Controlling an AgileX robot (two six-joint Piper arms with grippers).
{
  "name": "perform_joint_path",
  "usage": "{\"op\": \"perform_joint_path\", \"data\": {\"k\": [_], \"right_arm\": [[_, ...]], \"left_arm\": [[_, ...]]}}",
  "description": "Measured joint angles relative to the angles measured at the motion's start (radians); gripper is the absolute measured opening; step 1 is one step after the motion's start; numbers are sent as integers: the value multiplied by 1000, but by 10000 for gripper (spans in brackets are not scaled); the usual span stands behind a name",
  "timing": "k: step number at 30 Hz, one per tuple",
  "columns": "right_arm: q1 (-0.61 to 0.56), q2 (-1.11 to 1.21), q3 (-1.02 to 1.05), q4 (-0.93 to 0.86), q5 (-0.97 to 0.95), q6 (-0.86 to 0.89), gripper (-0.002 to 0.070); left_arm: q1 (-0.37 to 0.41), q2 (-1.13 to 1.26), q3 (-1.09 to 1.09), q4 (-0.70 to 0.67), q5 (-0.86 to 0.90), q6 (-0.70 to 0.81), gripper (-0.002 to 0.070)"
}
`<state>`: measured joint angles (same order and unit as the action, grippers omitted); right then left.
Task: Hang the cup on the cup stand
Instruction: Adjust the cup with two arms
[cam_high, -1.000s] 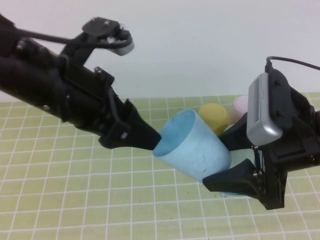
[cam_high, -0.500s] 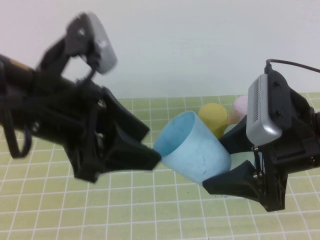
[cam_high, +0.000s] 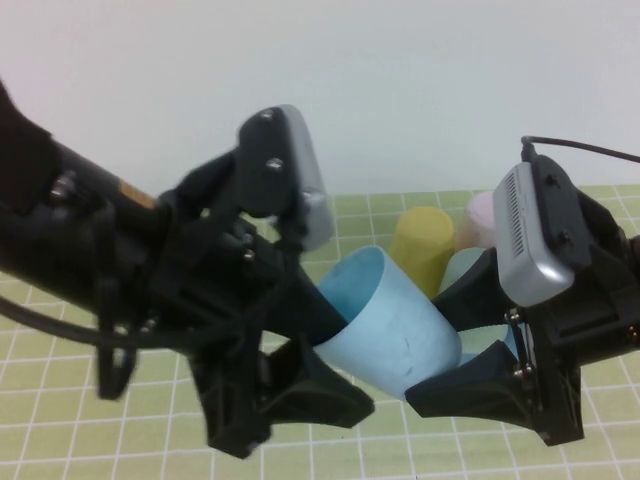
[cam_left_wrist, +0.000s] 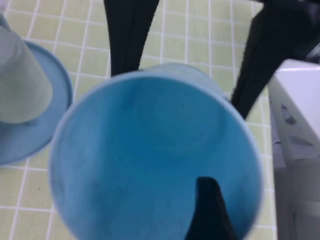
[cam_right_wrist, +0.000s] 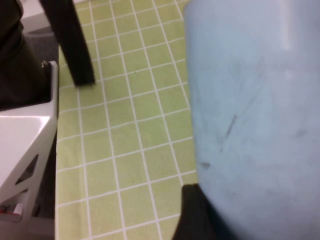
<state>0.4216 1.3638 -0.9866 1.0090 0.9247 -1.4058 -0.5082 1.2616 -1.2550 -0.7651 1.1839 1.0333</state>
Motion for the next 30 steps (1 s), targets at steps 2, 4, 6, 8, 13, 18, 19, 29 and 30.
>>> {"op": "perform_joint_path", "data": {"k": [2,4,6,8,13,18,19,29,30], "right_arm": [[0,0,0,7,2,0,511],[0,0,0,11,9,0,511],[0,0,0,11,21,2,511],[0,0,0,11,35,2,511],[0,0,0,11,39,2,511],[0,0,0,9,56,11,518],[0,0,0,9,59,27,536],[0,0,0,-65,167,298,688],[0,0,0,-67,173,319,690]], "left_arm": [[-2,0,0,0,-25,-5,389],[-2,0,0,0,-43,-3,305],[-2,0,0,0,-48,4,214],[-2,0,0,0,-46,18,100],[-2,0,0,0,-27,29,0],[-2,0,0,1,-15,15,0],[-2,0,0,1,-10,8,0],[-2,0,2,12,15,-14,0],[-2,0,2,12,13,-14,0]]}}
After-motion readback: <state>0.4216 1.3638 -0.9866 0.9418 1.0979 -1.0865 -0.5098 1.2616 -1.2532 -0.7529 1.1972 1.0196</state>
